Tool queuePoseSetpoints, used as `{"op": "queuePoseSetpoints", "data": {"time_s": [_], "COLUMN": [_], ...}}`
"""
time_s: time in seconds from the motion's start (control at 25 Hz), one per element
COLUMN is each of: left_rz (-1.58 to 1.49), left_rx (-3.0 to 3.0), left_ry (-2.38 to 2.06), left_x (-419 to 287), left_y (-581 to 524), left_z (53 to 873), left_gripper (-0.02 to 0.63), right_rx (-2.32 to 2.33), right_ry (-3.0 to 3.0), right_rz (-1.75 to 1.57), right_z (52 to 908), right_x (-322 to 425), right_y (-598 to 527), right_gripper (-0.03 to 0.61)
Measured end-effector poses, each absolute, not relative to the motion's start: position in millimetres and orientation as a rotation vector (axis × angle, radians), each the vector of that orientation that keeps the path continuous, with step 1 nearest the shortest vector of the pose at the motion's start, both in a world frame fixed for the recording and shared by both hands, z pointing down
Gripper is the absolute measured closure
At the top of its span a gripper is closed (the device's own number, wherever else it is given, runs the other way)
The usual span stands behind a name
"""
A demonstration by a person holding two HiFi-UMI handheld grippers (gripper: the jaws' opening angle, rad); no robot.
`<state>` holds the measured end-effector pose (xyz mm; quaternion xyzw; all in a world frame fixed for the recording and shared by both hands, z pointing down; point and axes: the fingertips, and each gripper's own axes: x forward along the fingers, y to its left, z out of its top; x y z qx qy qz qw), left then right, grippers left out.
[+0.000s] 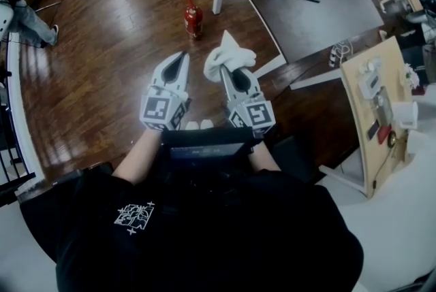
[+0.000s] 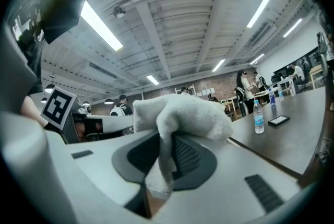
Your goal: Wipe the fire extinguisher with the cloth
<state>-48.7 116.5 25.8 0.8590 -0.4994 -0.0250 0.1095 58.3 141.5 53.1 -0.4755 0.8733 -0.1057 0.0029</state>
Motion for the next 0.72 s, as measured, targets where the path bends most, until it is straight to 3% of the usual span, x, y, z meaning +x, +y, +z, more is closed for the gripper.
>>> {"op": "queuePoseSetpoints", "data": {"time_s": [0.72], "left_rz": [-0.086], "left_rx": [2.585], "left_ry": [-1.441], "left_x": [-42.0], "left_y": [116.8], "left_z": [28.1], "left_gripper": [0.614], "right_rx": [-1.515], "right_ry": [2.745], "right_rz": [-0.319], "right_z": [55.7], "right_x": [60.4], "right_y": [138.6], "right_gripper": [0.503]}}
